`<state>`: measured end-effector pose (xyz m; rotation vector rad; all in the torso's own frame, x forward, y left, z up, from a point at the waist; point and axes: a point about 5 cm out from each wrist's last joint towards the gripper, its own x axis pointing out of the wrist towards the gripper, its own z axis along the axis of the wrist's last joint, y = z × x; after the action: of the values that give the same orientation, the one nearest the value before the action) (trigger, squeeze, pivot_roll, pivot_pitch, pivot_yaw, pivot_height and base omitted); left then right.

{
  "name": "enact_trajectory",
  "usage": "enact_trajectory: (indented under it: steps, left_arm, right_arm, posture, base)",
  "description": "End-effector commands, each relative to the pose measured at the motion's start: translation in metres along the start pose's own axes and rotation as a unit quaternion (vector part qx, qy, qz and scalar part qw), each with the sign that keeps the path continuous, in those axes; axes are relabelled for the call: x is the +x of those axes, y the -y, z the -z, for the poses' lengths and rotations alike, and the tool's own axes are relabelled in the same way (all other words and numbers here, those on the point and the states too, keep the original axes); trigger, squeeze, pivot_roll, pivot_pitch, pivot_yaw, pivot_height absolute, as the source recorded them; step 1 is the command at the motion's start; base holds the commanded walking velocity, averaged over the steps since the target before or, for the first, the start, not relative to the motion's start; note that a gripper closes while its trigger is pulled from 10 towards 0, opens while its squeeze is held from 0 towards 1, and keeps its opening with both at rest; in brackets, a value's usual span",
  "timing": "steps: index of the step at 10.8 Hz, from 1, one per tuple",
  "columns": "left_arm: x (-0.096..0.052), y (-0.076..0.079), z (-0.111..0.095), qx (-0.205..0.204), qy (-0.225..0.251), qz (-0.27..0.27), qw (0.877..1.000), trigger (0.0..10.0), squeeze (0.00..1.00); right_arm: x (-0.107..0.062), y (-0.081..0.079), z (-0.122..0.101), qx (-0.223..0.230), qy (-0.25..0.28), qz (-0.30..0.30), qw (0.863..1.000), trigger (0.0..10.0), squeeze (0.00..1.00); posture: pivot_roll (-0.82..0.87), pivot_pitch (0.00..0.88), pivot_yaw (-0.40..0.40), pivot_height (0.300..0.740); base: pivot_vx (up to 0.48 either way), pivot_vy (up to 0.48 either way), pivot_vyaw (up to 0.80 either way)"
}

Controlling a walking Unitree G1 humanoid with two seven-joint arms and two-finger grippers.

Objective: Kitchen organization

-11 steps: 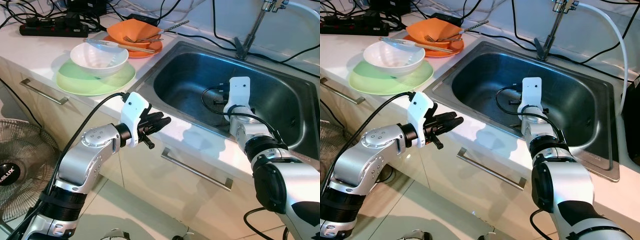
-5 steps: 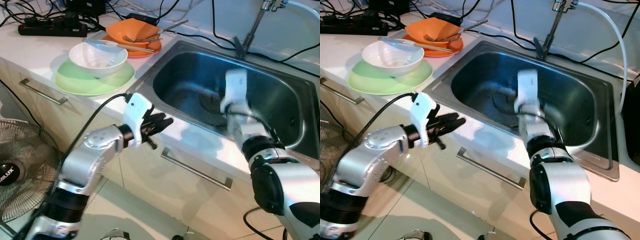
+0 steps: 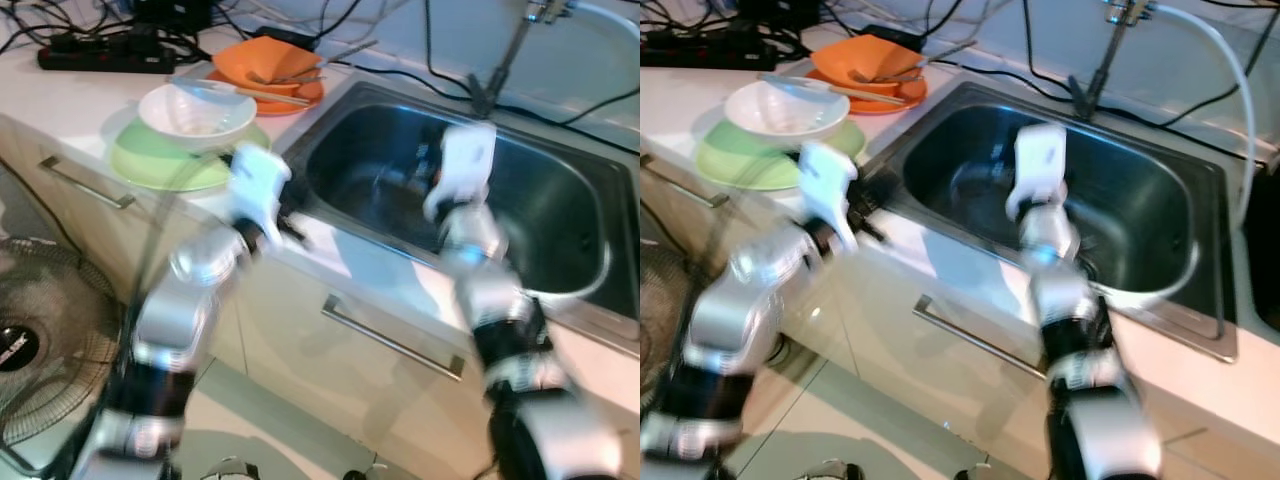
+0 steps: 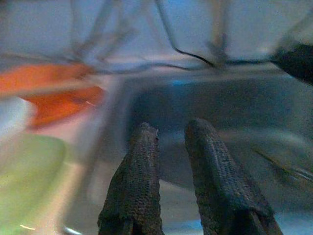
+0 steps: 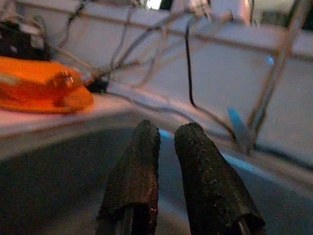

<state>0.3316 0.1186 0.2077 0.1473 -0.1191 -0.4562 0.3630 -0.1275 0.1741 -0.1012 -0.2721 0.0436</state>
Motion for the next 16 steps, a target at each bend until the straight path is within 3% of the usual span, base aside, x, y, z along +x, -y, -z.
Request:
enact_trajectory:
  steps: [1,3,7,16]
  left_arm:
    - [0.002,-0.008,-0.003,0.012,0.008,-0.032,0.999,10.0,0.0]
    - [0.005,-0.042,-0.012,0.024,0.032,-0.146,0.988,10.0,0.0]
    - [-0.001,-0.078,-0.009,0.036,0.015,-0.239,0.97,10.0,0.0]
    - [0.018,-0.092,0.002,-0.004,-0.001,-0.243,0.97,10.0,0.0]
  right_arm:
    - [-0.004,0.0,0.001,0.009,-0.005,0.007,1.0,10.0,0.0]
    - [-0.022,-0.021,0.007,0.029,-0.027,-0.012,0.999,10.0,0.0]
    - [-0.03,-0.029,0.009,0.034,-0.04,-0.021,0.998,10.0,0.0]
    - [-0.035,-0.034,0.008,0.032,-0.056,-0.03,0.997,10.0,0.0]
  posture:
    - [-0.06,0.042,-0.082,0.74]
    - [-0.06,0.03,-0.089,0.74]
    - [-0.06,0.014,-0.092,0.74]
    - [-0.07,0.013,-0.095,0.74]
  base:
    - [0.0,0.0,0.0]
    - [0.0,0.0,0.0]
    - [0.0,0.0,0.0]
    - [0.0,0.0,0.0]
